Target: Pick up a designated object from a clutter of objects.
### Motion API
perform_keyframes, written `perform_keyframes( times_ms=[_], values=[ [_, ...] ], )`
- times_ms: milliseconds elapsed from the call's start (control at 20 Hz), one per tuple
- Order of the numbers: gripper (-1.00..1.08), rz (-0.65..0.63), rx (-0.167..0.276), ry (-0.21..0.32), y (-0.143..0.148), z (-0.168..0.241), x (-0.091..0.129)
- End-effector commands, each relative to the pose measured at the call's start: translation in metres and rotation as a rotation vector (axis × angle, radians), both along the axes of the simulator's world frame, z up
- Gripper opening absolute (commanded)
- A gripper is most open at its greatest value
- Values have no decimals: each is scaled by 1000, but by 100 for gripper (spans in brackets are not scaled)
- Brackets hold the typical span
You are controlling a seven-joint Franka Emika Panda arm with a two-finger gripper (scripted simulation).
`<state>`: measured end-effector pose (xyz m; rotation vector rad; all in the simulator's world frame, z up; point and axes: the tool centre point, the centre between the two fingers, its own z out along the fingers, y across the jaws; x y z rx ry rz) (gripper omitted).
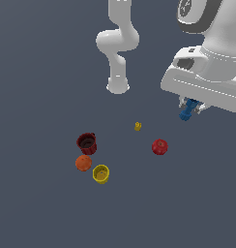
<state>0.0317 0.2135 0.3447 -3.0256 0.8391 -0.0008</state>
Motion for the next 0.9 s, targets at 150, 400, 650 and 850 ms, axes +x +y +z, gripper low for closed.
perform_keyframes(
  times_ms=[150,400,650,850],
  values=[
    [-100,0,-1,1,0,41,8],
    [-100,-1,-1,1,1,63,13],
    [-100,-1,-1,1,1,75,16],
    [-100,-1,-1,1,2,77,17]
  ],
)
